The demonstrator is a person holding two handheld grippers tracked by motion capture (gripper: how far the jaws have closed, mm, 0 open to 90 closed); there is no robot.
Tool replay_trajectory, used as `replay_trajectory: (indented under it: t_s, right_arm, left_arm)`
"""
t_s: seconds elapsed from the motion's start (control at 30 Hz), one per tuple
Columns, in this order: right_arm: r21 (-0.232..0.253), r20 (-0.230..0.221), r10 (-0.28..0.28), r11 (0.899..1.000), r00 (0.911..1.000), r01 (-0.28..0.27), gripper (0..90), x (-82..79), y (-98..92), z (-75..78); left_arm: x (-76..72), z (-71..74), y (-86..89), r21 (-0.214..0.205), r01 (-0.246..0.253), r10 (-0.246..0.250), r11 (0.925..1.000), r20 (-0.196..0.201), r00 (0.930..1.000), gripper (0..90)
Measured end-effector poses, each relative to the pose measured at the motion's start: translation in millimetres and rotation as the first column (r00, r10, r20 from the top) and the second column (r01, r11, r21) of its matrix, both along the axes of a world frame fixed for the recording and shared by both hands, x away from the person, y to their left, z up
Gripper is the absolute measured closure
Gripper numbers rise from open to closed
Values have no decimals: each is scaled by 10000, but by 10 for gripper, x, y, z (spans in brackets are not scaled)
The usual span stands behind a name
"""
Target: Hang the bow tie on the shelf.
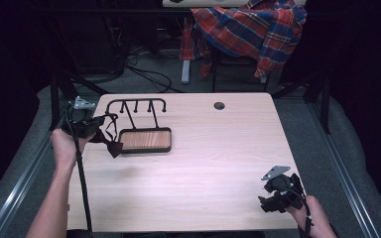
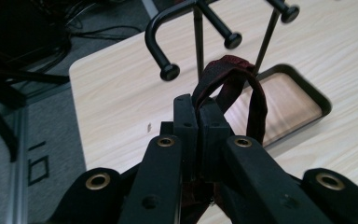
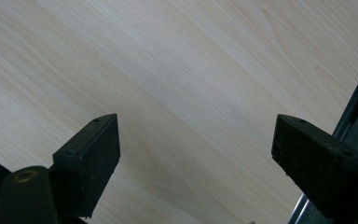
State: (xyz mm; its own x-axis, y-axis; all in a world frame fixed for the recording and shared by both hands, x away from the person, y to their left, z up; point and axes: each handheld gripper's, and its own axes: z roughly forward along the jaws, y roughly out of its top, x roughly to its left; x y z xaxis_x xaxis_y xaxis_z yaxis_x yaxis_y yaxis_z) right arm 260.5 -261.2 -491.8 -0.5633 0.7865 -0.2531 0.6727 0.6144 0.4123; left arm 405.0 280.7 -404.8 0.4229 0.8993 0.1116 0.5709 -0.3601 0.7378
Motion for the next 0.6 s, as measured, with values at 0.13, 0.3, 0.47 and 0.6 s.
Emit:
replay_trajectory:
  t_s: [0.13, 0.3, 0.47, 0.6]
  right_arm:
    - [-47, -66, 37, 10000, 10000, -37, 150, 4, 2, 4]
    - [-55, -71, 37, 10000, 10000, -37, 150, 4, 2, 3]
    - [-74, -82, 43, 10000, 10000, -44, 150, 4, 3, 3]
    - [-63, -83, 49, 10000, 10000, -50, 150, 3, 2, 3]
  left_arm:
    - [52, 14, 22, 1, -130, 129, 9999, 74, 9999, 879]
    - [107, 59, 30, 102, -187, 186, 9998, 91, 9998, 880]
    - [177, 84, 40, 82, -259, 259, 9996, 42, 9997, 880]
    - [241, 92, 53, 159, -306, 307, 9994, -85, 9995, 879]
